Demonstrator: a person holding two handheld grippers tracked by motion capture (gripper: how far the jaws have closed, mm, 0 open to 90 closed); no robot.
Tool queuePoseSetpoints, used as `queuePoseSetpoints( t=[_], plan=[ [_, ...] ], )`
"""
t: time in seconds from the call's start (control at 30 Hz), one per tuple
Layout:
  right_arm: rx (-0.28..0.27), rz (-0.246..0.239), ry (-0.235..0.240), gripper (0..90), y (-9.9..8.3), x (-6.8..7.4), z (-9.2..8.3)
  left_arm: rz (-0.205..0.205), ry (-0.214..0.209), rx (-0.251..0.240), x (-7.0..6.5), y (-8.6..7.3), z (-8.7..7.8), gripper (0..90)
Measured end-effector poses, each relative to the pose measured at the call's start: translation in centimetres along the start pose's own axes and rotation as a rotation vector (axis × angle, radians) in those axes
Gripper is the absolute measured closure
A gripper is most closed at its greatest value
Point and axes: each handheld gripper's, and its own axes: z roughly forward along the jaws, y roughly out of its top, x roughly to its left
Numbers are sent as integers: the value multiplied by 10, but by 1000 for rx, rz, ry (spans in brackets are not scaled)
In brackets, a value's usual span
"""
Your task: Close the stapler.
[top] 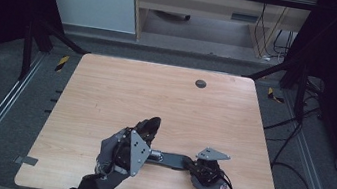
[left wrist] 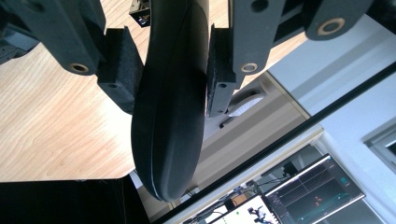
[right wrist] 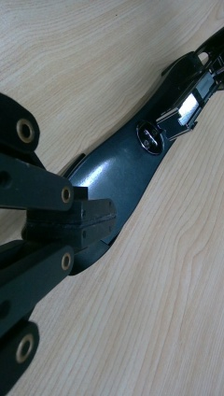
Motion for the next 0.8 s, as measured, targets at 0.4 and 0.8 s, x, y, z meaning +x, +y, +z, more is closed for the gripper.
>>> queuePoseSetpoints(
  t=[0.4,0.8],
  plan=[
    [-2,-2,2,900,0,0,0,67,-11,13,-13,2,7,590],
    [-1,1,1,900,0,0,0,115,-26,23,-22,3,12,583]
  ],
)
